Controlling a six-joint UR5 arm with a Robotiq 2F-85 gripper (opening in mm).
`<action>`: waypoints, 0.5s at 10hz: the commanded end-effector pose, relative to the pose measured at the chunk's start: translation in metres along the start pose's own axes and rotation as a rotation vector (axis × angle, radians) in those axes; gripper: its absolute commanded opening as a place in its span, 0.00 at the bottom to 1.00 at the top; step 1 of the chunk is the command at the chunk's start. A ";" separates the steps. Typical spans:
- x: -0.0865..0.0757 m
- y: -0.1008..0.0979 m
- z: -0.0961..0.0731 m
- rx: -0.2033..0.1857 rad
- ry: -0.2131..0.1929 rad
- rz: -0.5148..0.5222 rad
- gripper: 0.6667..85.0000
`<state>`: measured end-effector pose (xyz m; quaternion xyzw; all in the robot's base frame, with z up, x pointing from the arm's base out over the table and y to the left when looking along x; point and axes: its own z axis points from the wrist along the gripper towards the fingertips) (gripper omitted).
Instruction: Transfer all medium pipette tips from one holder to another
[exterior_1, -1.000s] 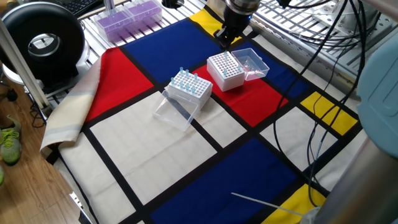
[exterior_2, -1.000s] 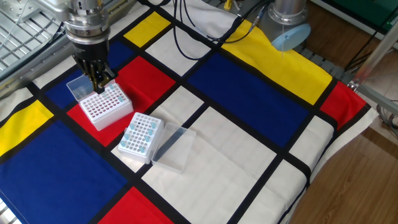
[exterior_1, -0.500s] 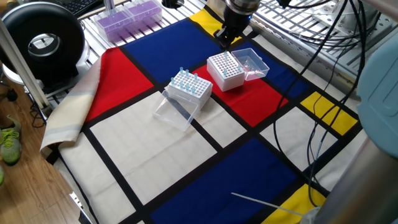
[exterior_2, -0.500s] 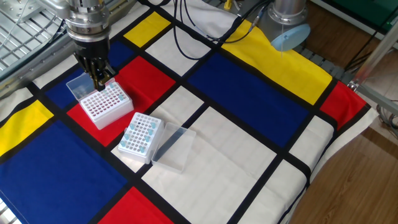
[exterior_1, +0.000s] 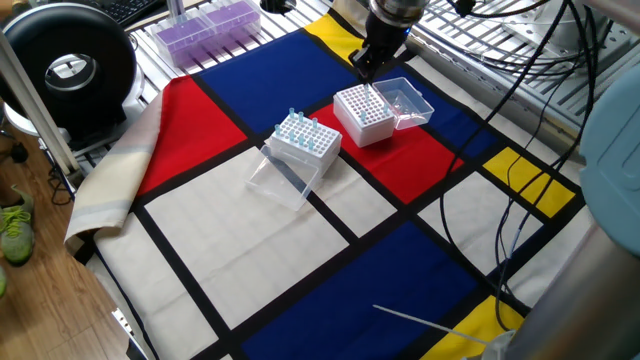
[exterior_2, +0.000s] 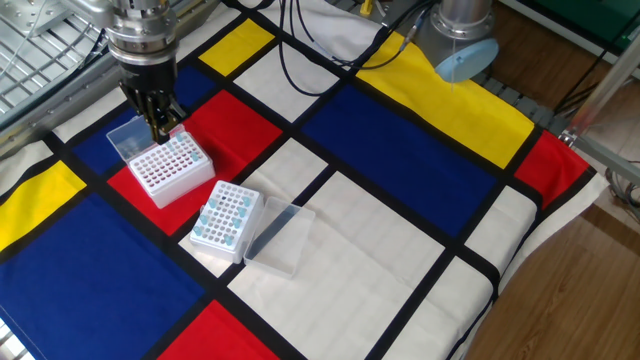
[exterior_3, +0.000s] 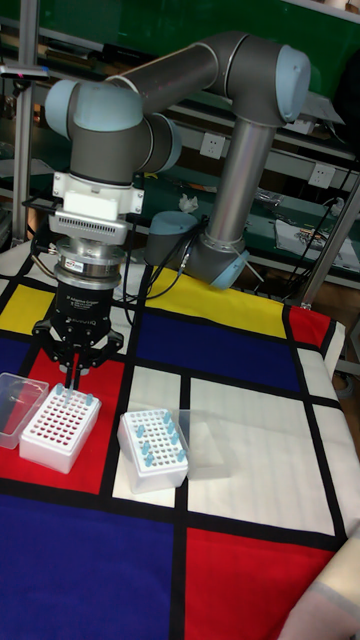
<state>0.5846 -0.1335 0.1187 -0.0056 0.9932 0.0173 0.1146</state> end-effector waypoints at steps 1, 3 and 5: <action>-0.002 0.002 0.000 -0.015 -0.011 0.005 0.00; -0.002 0.002 0.000 -0.015 -0.011 -0.001 0.00; 0.007 0.011 0.000 -0.053 0.020 -0.015 0.00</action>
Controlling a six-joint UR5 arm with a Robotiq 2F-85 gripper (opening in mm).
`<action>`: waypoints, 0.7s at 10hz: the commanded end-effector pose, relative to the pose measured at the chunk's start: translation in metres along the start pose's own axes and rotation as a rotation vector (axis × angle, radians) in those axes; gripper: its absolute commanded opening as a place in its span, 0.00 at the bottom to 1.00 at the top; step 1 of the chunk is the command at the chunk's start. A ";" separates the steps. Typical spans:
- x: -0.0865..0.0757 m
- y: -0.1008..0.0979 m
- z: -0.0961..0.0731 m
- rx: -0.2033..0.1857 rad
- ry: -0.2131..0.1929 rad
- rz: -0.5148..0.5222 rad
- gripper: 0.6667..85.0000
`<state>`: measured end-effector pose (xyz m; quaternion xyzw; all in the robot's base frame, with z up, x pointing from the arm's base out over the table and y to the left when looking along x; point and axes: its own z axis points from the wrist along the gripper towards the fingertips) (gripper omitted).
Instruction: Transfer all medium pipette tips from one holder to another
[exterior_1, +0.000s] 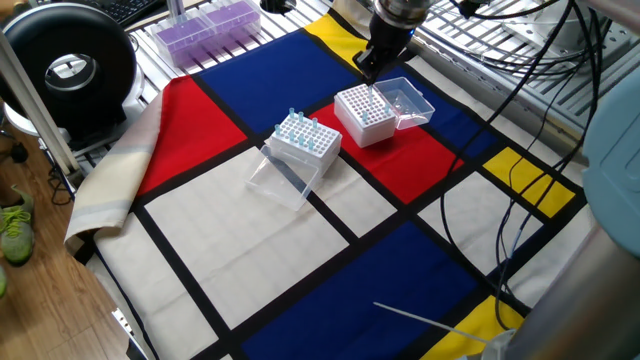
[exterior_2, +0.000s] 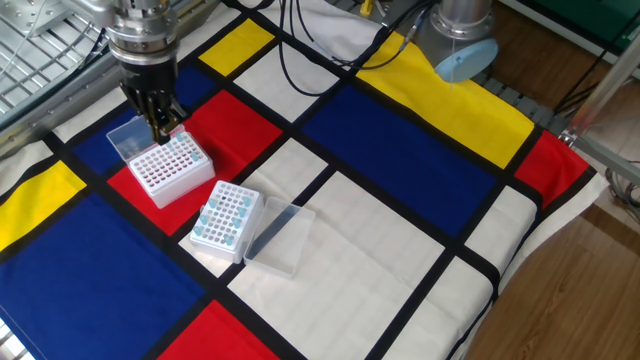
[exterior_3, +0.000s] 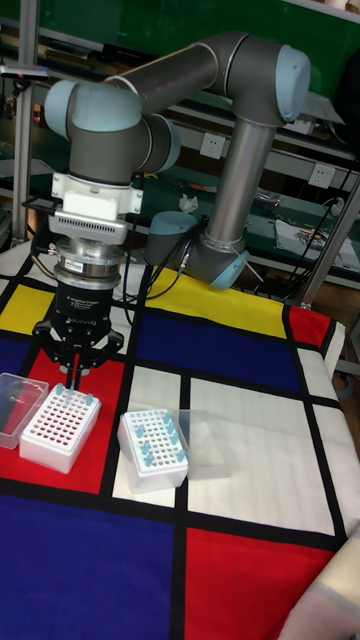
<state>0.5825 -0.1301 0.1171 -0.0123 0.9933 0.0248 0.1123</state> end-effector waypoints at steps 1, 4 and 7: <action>0.007 0.010 -0.001 -0.045 0.029 -0.015 0.05; 0.008 0.011 0.001 -0.052 0.031 -0.022 0.08; 0.010 0.010 0.001 -0.063 0.043 -0.041 0.12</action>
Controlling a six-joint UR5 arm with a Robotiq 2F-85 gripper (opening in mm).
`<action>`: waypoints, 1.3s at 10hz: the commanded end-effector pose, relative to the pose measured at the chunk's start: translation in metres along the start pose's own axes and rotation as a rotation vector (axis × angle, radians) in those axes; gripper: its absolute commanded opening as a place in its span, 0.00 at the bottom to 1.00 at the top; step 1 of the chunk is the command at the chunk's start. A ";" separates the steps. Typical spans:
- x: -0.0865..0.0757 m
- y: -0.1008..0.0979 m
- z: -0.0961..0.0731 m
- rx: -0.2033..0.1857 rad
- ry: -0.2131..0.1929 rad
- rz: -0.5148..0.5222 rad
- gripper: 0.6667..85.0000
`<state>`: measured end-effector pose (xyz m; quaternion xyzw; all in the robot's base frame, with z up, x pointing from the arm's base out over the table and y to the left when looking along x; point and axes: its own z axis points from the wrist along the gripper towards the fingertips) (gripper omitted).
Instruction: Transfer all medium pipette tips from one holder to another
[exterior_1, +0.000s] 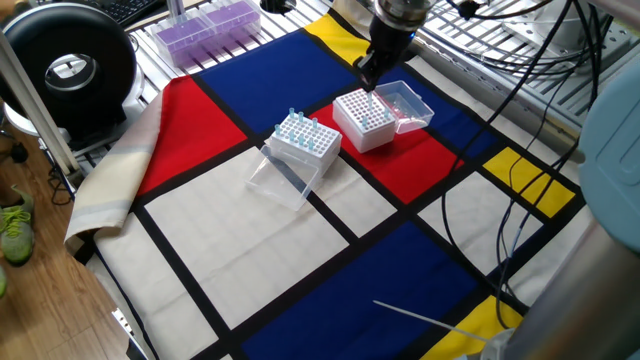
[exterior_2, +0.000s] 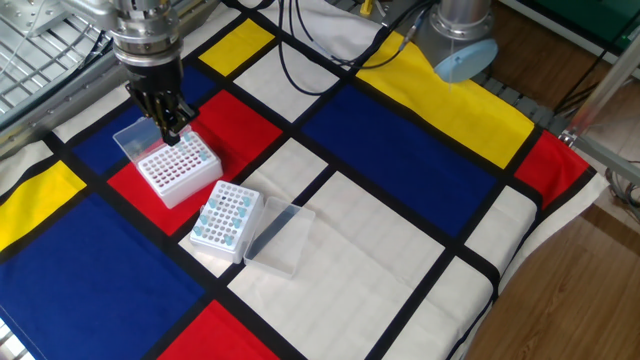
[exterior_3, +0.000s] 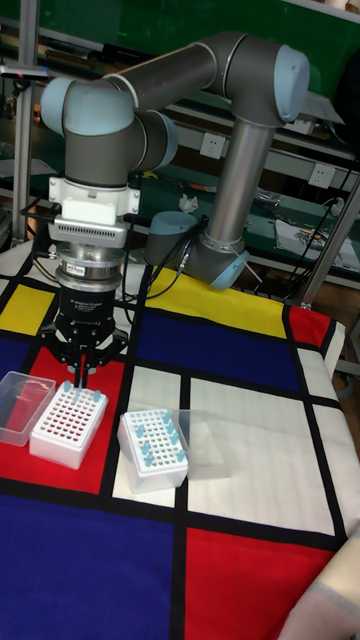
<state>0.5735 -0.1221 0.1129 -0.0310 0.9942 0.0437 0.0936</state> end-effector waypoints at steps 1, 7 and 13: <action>0.004 -0.001 -0.001 -0.014 0.016 -0.013 0.14; 0.013 -0.004 0.000 -0.014 0.051 -0.038 0.25; 0.014 -0.001 0.003 -0.003 0.060 -0.009 0.26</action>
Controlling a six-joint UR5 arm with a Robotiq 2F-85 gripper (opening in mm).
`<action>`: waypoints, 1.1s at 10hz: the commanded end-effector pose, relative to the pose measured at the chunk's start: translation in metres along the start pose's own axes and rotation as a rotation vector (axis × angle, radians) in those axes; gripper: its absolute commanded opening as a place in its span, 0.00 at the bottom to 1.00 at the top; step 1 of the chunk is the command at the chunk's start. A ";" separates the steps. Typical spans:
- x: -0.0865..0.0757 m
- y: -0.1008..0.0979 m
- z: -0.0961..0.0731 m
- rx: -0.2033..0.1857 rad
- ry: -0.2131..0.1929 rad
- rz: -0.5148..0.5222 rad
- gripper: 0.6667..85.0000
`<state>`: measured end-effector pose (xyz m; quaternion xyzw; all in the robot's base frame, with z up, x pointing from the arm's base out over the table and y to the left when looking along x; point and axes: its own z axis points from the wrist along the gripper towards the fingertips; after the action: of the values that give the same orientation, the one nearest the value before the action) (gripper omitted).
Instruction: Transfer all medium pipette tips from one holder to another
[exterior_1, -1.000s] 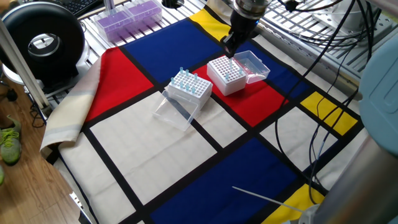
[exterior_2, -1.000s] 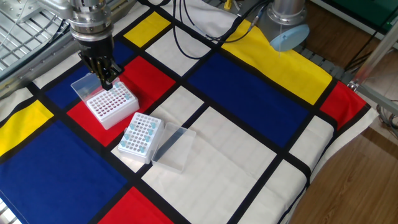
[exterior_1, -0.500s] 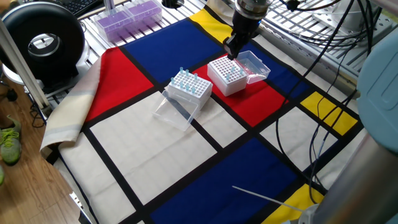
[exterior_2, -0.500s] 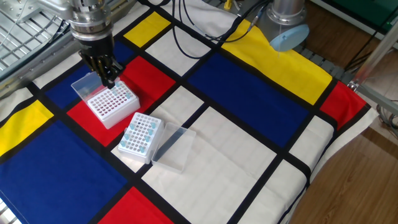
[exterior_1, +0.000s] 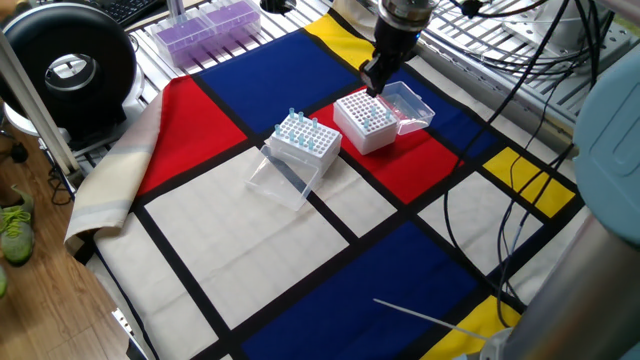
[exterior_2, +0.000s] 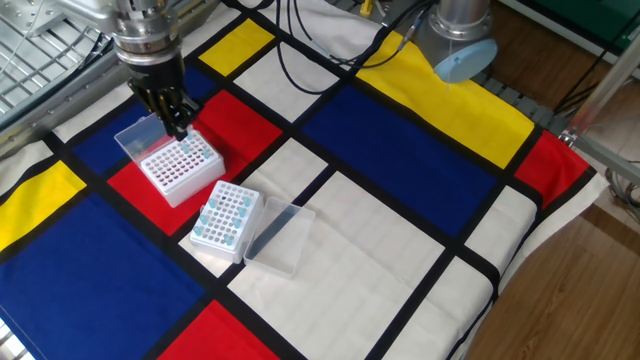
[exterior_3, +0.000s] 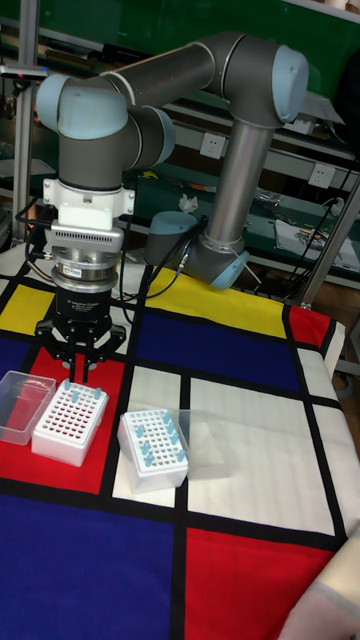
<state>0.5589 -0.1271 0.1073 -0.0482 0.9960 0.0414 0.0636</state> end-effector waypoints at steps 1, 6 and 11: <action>-0.006 0.013 0.002 -0.018 -0.006 0.044 0.26; -0.028 0.049 0.002 -0.003 -0.015 0.084 0.26; -0.050 0.080 0.011 0.017 -0.040 0.089 0.26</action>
<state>0.5909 -0.0597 0.1087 -0.0069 0.9967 0.0346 0.0732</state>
